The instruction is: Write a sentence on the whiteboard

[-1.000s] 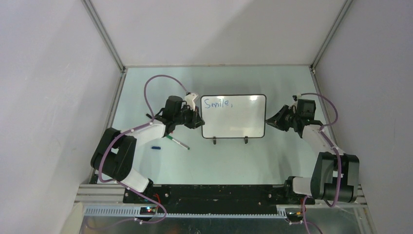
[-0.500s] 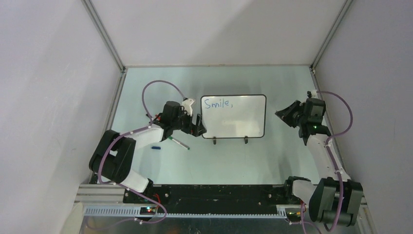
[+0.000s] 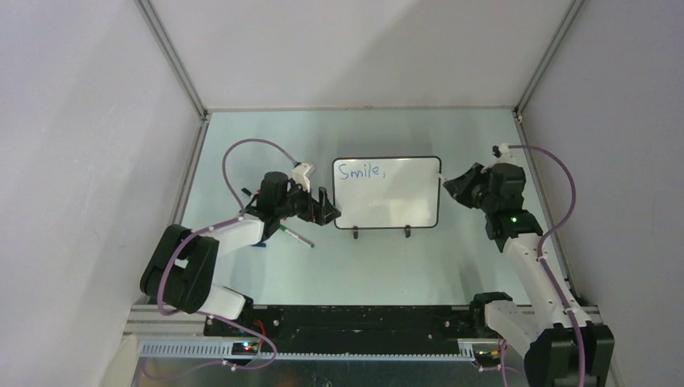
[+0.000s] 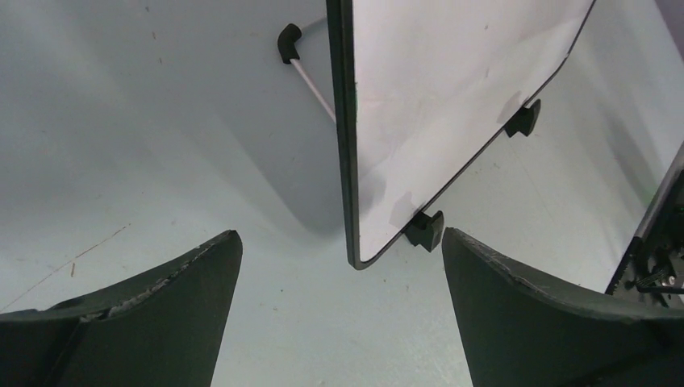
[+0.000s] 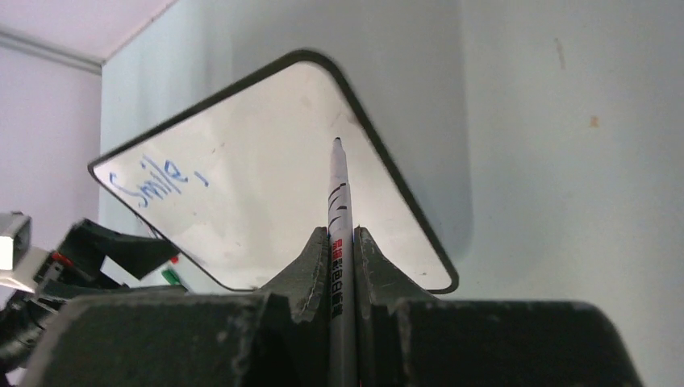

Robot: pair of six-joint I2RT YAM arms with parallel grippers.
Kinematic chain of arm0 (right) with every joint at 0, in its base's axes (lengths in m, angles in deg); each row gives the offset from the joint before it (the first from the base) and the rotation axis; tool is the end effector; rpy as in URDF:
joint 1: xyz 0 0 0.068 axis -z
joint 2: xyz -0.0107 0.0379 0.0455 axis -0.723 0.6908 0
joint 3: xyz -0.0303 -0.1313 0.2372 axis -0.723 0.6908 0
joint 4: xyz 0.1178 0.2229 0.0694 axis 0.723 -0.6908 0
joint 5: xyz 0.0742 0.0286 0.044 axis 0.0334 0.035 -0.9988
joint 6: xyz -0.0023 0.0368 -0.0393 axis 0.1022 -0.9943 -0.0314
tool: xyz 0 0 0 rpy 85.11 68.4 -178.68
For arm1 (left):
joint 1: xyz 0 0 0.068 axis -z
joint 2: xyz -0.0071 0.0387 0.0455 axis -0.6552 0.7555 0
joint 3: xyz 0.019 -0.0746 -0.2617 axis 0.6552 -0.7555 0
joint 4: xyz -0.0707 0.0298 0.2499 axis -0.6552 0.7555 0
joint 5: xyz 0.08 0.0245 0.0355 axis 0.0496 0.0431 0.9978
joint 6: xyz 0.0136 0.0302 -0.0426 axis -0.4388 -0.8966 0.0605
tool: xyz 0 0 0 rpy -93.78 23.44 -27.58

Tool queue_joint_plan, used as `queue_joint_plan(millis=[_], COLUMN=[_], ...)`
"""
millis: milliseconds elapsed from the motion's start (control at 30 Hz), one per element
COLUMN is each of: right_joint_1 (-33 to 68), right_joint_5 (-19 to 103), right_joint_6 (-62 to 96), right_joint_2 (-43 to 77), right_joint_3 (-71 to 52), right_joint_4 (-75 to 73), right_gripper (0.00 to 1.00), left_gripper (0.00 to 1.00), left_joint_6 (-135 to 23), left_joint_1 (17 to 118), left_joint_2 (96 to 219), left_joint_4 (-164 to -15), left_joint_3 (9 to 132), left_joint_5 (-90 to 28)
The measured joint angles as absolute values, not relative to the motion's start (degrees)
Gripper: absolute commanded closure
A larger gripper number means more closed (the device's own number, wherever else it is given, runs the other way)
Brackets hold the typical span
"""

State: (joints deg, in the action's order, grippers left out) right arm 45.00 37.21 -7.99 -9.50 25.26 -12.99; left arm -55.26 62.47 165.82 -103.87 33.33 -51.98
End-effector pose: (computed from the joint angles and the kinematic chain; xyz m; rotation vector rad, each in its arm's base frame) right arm 0.2164 0.0126 0.2816 0.4041 2.0219 0.5775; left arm 0.2590 -0.1208 0.1755 0.4736 2.1348 -0.8864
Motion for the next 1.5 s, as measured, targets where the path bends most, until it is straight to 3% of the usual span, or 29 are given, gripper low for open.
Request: queue_joint_plan(millis=[433,767,1167,1500], right_joint_1=[27.7,20.5,10.0,4.7], right_joint_5=[46.2,48.0,57.1,66.2], right_joint_6=[-2.3,-0.1,4.2,6.8], right_joint_2=[-10.2,-9.2,-7.5,-7.4], right_joint_3=[20.6,15.1,18.3,23.8], right_joint_4=[-13.3,-12.4,-7.6,-1.9], right_gripper=[1.00,1.00,1.00,0.99], left_gripper=[0.01,0.00,0.01,0.01], left_joint_6=[-50.9,-44.9,-37.2,-41.1], left_joint_1=[62.0,57.8,57.7,58.1], left_joint_2=[157.7,163.1,172.2,169.6], left_joint_4=[-113.4,-124.3,-135.9,-127.4], left_joint_3=[26.7,25.1,25.3,28.0], left_joint_5=[-56.1,-62.2,-69.8,-67.9])
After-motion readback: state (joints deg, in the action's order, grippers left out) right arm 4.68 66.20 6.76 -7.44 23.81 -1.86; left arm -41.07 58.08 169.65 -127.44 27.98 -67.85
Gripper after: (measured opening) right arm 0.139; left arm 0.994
